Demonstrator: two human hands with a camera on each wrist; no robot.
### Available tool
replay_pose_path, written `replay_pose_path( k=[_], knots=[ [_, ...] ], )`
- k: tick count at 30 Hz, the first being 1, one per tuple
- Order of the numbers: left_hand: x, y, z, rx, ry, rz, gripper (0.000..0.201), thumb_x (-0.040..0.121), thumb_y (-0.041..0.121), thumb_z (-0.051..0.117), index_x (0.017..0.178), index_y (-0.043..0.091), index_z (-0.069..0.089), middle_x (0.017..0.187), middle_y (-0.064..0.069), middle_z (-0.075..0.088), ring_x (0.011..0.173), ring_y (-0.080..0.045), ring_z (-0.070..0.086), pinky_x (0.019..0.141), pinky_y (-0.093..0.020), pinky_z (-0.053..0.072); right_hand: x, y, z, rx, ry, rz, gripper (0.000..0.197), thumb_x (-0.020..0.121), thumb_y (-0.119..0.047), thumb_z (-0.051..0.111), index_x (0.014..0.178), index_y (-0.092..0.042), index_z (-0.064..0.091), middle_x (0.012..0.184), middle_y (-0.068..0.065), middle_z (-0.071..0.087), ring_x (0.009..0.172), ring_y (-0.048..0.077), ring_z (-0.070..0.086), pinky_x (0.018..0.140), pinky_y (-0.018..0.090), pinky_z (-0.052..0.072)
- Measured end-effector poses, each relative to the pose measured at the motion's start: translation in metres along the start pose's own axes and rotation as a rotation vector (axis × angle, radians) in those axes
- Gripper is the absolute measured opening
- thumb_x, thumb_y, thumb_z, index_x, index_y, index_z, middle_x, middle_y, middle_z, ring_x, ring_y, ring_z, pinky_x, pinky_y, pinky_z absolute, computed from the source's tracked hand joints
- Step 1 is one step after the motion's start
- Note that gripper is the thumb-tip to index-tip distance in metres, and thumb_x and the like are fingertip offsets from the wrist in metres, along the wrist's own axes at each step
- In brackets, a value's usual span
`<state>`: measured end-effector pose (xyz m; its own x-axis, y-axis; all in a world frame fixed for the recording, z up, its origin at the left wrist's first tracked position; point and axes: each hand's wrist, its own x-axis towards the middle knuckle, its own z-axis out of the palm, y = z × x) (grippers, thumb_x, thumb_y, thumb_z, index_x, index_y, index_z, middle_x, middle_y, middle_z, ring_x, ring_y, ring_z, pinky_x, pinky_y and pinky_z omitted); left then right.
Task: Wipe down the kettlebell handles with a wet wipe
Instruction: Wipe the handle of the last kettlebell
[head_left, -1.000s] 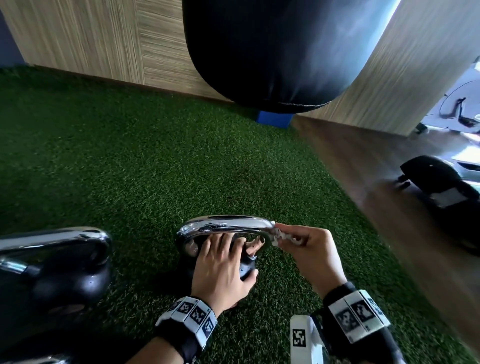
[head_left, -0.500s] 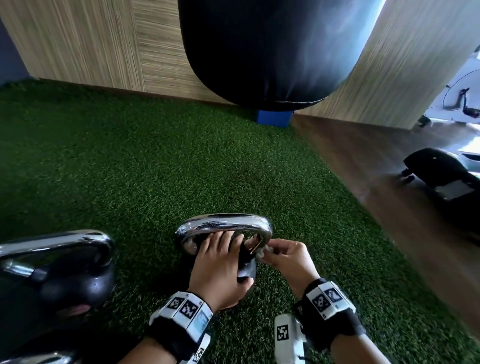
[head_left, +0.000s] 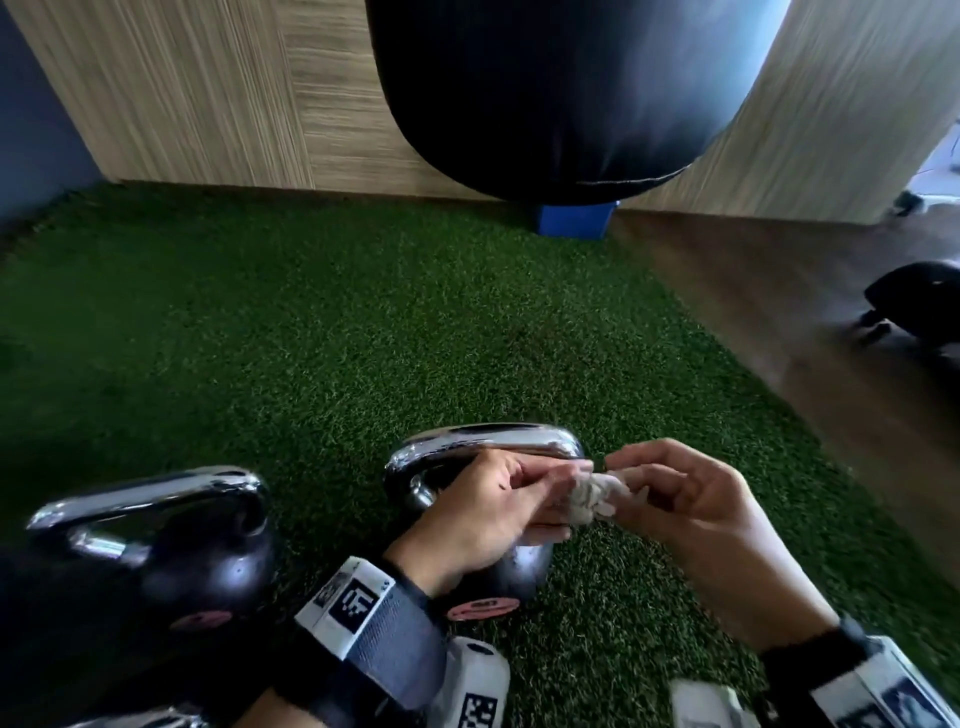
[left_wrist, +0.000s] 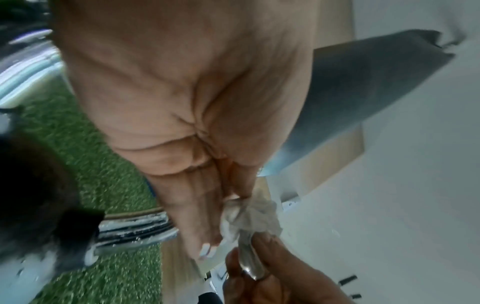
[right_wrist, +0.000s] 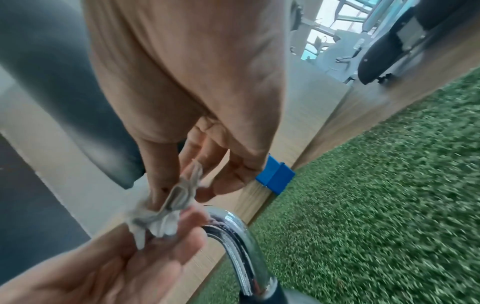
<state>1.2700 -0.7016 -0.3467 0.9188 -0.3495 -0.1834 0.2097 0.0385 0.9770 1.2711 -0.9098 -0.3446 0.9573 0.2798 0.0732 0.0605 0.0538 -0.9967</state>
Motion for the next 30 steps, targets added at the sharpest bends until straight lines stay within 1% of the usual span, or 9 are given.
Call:
replay_pose_path(
  k=[4,6,9,14,18,22,26,28,30],
  knots=[
    [-0.001,-0.007,0.003,-0.222,-0.036,0.069,0.04,0.09,0.028,0.066,0.122,0.005,0.072,0.12,-0.011,0.075,0.113,-0.026,0.071,0.088,-0.03,0.062,0.003,-0.01,0.005,-0.174,0.166,-0.077,0.053,0.054,-0.03,0.095,0.1,-0.025,0.07,0.082,-0.002,0.069,0.066,0.012,0.06,0.06,0.028,0.052],
    [-0.001,-0.011,0.002,-0.278,-0.031,0.118,0.035,0.09,0.025,0.067,0.119,0.006,0.073,0.123,-0.011,0.074,0.115,-0.027,0.07,0.089,-0.031,0.061,0.007,-0.013,0.007,-0.28,0.226,-0.084,0.068,0.048,-0.042,0.097,0.107,-0.03,0.067,0.081,-0.008,0.059,0.064,0.013,0.055,0.057,0.032,0.05],
    [-0.002,-0.007,-0.004,-0.284,-0.01,0.197,0.031,0.089,0.022,0.07,0.117,0.01,0.075,0.12,-0.011,0.075,0.113,-0.026,0.072,0.09,-0.031,0.06,0.017,-0.018,0.013,-0.444,0.274,-0.108,0.081,0.043,-0.057,0.088,0.116,-0.036,0.061,0.09,-0.002,0.052,0.072,0.017,0.049,0.062,0.038,0.051],
    [-0.011,0.018,-0.03,0.157,0.085,0.428,0.026,0.091,0.028,0.071,0.113,0.015,0.078,0.106,0.003,0.079,0.099,-0.013,0.075,0.082,-0.019,0.056,0.031,-0.019,0.025,-0.455,0.134,-0.156,0.089,0.056,-0.038,0.094,0.132,-0.051,0.048,0.112,-0.002,0.051,0.085,0.018,0.054,0.07,0.034,0.054],
    [-0.023,0.036,-0.047,0.416,0.288,0.62,0.018,0.095,0.03,0.071,0.111,0.025,0.077,0.097,0.013,0.079,0.089,-0.005,0.075,0.075,-0.016,0.057,0.031,-0.007,0.014,-0.52,0.03,-0.126,0.117,0.052,-0.052,0.093,0.146,-0.059,0.024,0.137,-0.01,0.043,0.108,0.006,0.056,0.08,0.031,0.054],
    [-0.025,0.035,-0.061,0.846,0.611,0.76,0.023,0.095,0.022,0.072,0.118,0.02,0.077,0.101,0.013,0.074,0.088,-0.002,0.071,0.076,-0.022,0.059,0.031,0.033,0.007,-0.444,0.083,0.183,0.106,0.049,-0.049,0.096,0.137,-0.054,0.038,0.129,-0.008,0.054,0.111,0.013,0.056,0.08,0.033,0.052],
    [-0.017,0.025,-0.049,0.957,0.547,0.672,0.025,0.096,0.025,0.07,0.121,0.024,0.076,0.106,0.012,0.071,0.09,0.0,0.068,0.083,-0.023,0.057,0.046,0.078,0.023,-0.366,-0.018,0.285,0.071,0.057,-0.04,0.096,0.121,-0.027,0.067,0.106,-0.008,0.076,0.103,0.011,0.07,0.088,0.029,0.056],
    [-0.014,0.02,-0.043,1.028,0.526,0.638,0.024,0.097,0.027,0.068,0.121,0.027,0.075,0.107,0.012,0.069,0.093,-0.002,0.064,0.086,-0.026,0.055,0.051,0.092,0.03,-0.459,0.07,0.271,0.05,0.059,-0.041,0.095,0.103,-0.027,0.075,0.095,-0.01,0.078,0.094,0.006,0.072,0.091,0.035,0.058],
    [-0.016,0.016,-0.042,1.089,0.491,0.615,0.026,0.098,0.03,0.067,0.123,0.029,0.074,0.106,0.013,0.067,0.094,-0.006,0.06,0.086,-0.027,0.054,0.053,0.1,0.03,-0.489,0.124,0.275,0.046,0.055,-0.049,0.093,0.091,-0.026,0.077,0.091,-0.011,0.078,0.09,0.006,0.073,0.09,0.041,0.058]
  ],
)
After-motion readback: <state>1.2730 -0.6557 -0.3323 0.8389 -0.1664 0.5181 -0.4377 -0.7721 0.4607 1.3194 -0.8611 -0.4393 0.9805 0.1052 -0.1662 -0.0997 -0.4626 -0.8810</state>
